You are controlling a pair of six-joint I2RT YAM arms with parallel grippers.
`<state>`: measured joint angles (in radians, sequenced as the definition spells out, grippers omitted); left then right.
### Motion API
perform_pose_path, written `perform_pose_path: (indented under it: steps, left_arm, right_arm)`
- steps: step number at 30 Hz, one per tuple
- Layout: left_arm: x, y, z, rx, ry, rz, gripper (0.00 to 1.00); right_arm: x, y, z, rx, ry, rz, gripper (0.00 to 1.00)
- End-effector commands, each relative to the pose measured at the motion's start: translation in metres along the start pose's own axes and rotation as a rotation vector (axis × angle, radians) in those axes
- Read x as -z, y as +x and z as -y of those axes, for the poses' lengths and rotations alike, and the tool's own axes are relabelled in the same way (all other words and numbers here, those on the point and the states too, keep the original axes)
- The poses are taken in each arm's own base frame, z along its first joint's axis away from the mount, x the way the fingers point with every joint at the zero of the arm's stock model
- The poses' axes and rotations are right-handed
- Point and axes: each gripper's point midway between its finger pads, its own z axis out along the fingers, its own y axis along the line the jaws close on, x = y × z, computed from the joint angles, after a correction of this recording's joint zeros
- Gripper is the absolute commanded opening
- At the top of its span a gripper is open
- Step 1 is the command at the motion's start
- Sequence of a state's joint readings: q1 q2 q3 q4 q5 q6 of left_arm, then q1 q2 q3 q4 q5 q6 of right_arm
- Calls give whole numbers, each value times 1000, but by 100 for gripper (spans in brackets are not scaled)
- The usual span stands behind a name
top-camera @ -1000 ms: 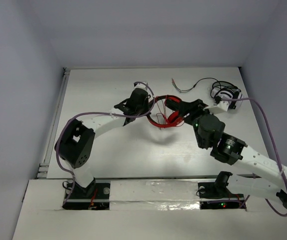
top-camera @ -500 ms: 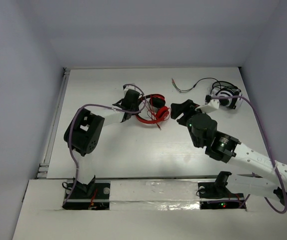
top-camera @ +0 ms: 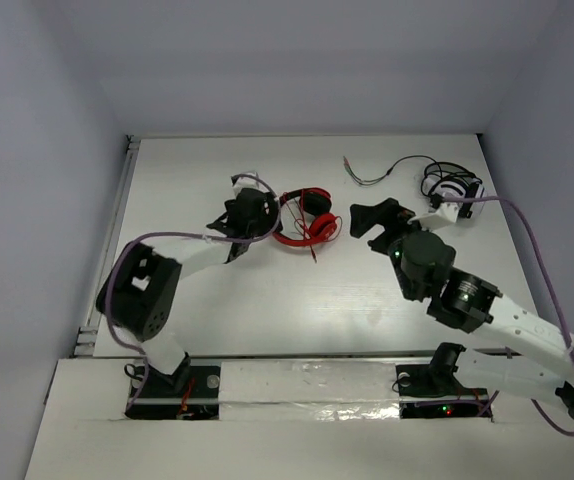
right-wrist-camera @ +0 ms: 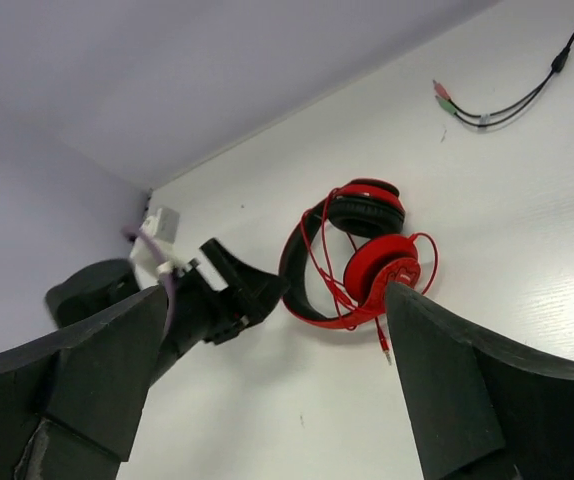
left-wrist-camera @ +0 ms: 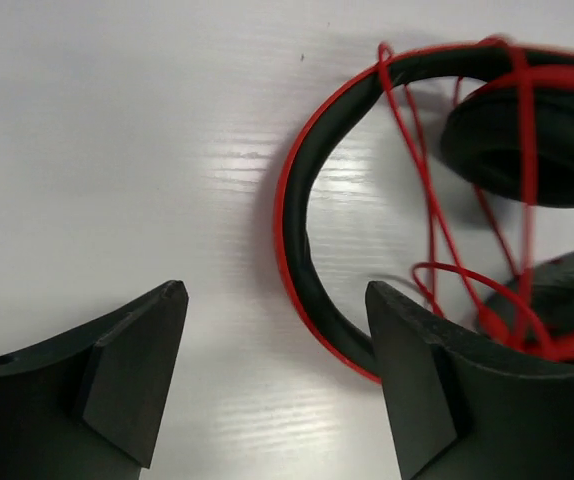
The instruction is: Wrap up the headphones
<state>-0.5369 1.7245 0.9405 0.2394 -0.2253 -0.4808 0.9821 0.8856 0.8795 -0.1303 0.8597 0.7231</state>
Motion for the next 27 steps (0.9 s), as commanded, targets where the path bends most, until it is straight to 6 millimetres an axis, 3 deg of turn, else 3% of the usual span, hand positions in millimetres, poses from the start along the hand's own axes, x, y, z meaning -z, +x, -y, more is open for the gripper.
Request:
perform_pose_path:
  steps: [1, 2, 3, 4, 6, 7, 9, 10, 12, 16, 20, 27]
  left_arm:
    - [54, -65, 21, 84, 90, 200, 70]
    - [61, -62, 16, 87, 85, 199, 72]
    - [73, -63, 20, 92, 104, 210, 76]
    - [95, -76, 27, 109, 143, 255, 77]
    - [116, -72, 28, 117, 175, 259, 80]
    - [142, -85, 34, 139, 231, 304, 85]
    - [163, -89, 31, 158, 257, 323, 89]
    - [188, -99, 35, 168, 310, 363, 92]
    - [221, -111, 36, 181, 369, 412, 99]
    - [264, -128, 35, 192, 443, 486, 99]
    - [287, -139, 30, 188, 453, 532, 99]
    - [290, -139, 32, 152, 462, 523, 99]
  right_arm:
    - [12, -31, 11, -40, 31, 67, 96]
    - [16, -36, 14, -44, 33, 74, 97]
    - [25, -48, 17, -62, 24, 88, 97]
    - [29, -54, 21, -71, 29, 103, 97]
    - [38, -65, 30, -81, 33, 121, 98]
    - [47, -78, 34, -114, 15, 143, 100]
    - [56, -87, 39, -102, 0, 157, 100]
    - [63, -95, 40, -111, -25, 166, 100]
    - [72, -103, 43, -66, -56, 171, 100]
    - [78, -105, 42, -42, -98, 163, 100]
    - [77, -99, 38, -40, -111, 147, 100]
    - [68, -91, 21, -8, -130, 104, 100]
